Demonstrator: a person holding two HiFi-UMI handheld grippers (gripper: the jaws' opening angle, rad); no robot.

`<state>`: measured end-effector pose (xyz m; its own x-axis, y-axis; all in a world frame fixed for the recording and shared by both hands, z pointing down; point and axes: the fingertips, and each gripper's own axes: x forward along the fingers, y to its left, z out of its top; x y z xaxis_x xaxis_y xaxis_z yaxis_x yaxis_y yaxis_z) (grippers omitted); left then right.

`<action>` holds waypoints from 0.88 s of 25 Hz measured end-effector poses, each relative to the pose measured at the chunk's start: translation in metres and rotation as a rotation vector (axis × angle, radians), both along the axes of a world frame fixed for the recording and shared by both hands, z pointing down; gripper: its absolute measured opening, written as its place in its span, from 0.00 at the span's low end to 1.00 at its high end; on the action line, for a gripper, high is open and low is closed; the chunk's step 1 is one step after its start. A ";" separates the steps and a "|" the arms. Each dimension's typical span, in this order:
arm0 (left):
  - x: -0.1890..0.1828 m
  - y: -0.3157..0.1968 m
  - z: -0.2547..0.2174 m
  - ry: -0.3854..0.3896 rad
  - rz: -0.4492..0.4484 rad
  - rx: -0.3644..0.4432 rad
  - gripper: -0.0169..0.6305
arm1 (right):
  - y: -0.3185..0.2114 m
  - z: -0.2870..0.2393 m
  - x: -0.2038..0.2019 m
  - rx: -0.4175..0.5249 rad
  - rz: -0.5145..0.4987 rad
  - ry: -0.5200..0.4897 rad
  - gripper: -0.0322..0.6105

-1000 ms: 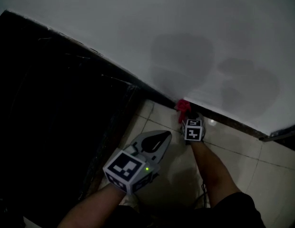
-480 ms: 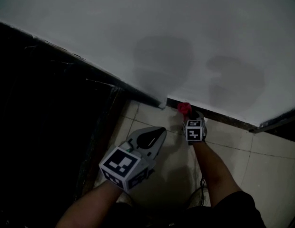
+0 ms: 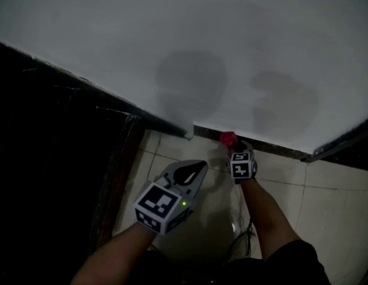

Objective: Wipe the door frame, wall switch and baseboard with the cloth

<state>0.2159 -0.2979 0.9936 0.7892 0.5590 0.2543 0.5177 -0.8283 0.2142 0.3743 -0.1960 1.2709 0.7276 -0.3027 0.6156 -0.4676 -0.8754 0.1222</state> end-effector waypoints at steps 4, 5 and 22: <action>0.003 0.014 0.000 0.011 0.022 0.022 0.01 | 0.024 -0.004 -0.001 -0.011 0.014 0.004 0.12; 0.003 0.016 0.001 0.014 0.025 0.029 0.01 | 0.030 -0.004 -0.001 -0.014 0.019 0.003 0.12; 0.015 0.071 0.017 0.002 0.115 0.021 0.01 | 0.139 0.008 -0.002 -0.016 0.213 -0.050 0.12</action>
<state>0.2312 -0.2267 1.0107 0.7207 0.6404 0.2656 0.6099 -0.7678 0.1962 0.3719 -0.0574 1.2785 0.7422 -0.1355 0.6564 -0.2786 -0.9531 0.1182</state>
